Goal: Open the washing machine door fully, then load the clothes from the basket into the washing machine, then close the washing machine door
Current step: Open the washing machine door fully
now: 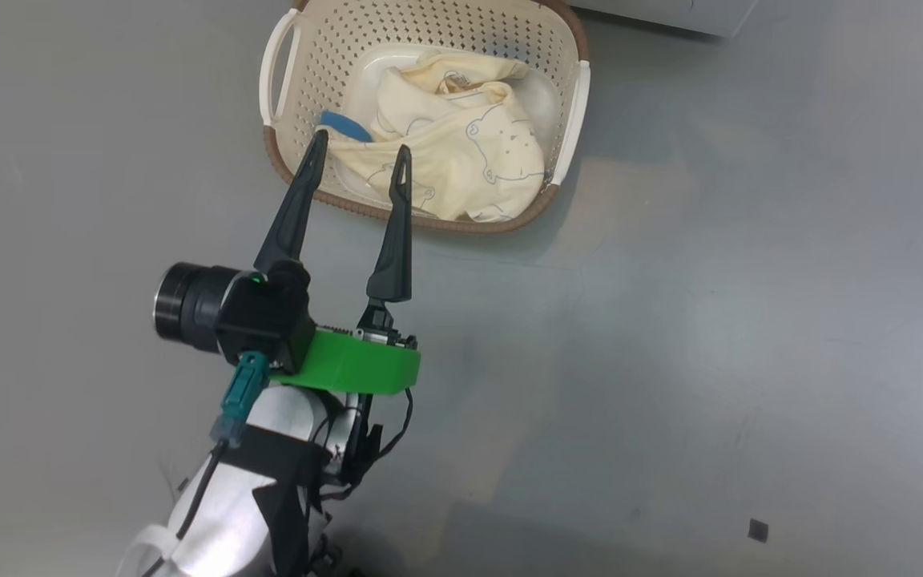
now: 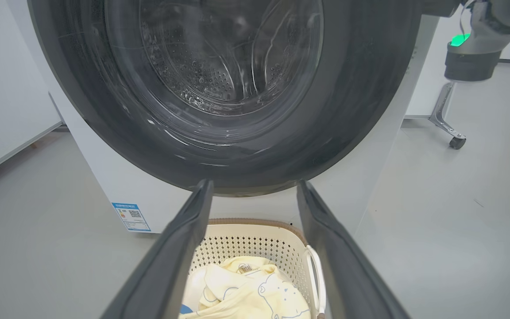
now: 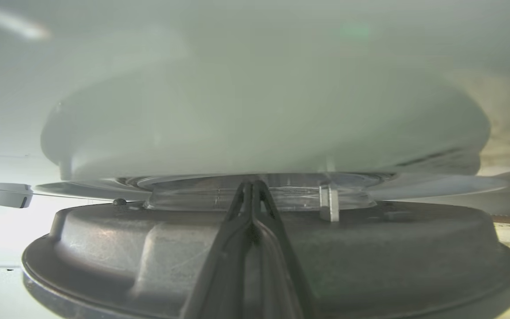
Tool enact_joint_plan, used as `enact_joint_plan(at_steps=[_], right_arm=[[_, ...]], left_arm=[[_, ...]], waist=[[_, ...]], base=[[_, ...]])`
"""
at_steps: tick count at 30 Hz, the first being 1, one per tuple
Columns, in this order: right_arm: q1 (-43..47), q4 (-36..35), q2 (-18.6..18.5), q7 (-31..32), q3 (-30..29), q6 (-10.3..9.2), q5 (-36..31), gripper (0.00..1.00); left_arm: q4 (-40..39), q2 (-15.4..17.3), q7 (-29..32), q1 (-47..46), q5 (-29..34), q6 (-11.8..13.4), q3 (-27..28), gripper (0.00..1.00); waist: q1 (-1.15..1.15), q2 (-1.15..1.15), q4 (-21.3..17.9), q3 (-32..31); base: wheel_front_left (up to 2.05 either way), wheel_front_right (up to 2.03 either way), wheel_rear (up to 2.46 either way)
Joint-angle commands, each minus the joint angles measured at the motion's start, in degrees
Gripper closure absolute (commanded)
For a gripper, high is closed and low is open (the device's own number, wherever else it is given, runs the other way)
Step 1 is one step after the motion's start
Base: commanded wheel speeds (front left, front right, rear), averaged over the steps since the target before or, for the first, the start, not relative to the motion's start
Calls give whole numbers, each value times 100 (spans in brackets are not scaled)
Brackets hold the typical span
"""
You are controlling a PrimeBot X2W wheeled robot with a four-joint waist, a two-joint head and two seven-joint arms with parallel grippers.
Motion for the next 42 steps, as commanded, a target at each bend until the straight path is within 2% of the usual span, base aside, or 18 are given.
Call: enact_joint_plan(at_steps=[1, 10, 19, 30, 42], right_arm=[[-115, -224, 257, 197, 153, 22, 71, 100], [300, -682, 257, 693, 286, 22, 460, 100], [1094, -1645, 258, 1108, 417, 22, 923, 100], [2159, -2831, 258, 1516, 1007, 22, 1297, 100], [2961, -3785, 257, 1539, 1738, 22, 1570, 100]], left_arm=[[-219, 99, -36, -100, -7, 53, 163, 0], [-190, 99, -36, -99, -43, 58, 259, 0], [-143, 98, -36, -36, 22, 50, 356, 0], [5, 98, -36, 36, 111, -15, 473, 0], [112, 98, -36, 101, 125, -74, 531, 0]], waist=[[0, 0, -31, 7], [0, 0, -153, -34], [0, 0, -273, -140], [0, 0, -390, -301], [0, 0, -415, -476]], base=[[0, 0, 0], [0, 0, 0], [0, 0, 0], [0, 0, 0], [0, 0, 0]])
